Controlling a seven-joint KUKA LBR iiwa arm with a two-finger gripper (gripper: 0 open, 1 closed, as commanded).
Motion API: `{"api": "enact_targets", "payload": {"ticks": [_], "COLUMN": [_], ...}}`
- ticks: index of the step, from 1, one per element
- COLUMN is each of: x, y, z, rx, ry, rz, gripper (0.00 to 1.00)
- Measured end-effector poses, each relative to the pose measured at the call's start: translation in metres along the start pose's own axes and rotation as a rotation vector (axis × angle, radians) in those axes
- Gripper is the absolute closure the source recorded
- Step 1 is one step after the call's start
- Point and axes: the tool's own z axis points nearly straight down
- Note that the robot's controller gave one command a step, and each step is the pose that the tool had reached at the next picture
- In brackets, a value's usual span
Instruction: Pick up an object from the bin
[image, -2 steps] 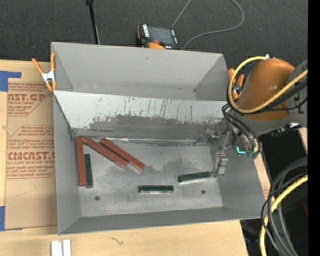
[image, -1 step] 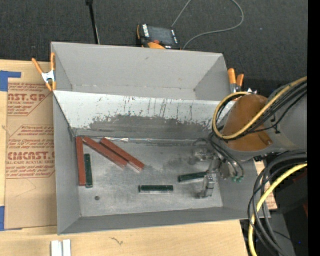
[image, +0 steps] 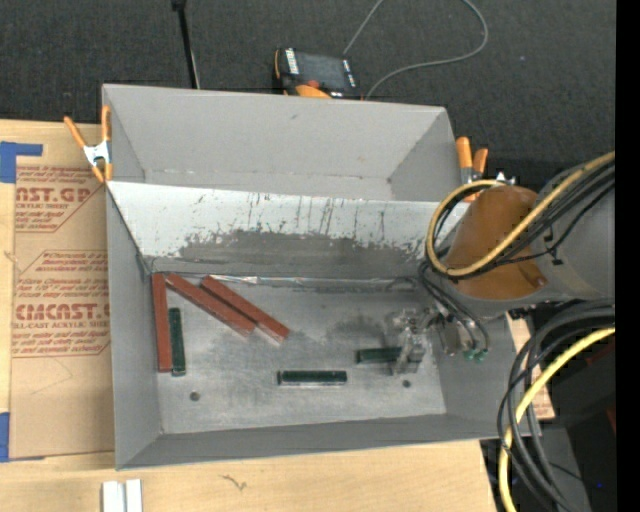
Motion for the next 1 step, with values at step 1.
{"api": "enact_targets", "payload": {"ticks": [1], "x": [0.0068], "y": [-0.0005], "z": [-0.1316], "rx": [0.002], "ry": [-0.009], "rz": [-0.092], "gripper": [1.00]}}
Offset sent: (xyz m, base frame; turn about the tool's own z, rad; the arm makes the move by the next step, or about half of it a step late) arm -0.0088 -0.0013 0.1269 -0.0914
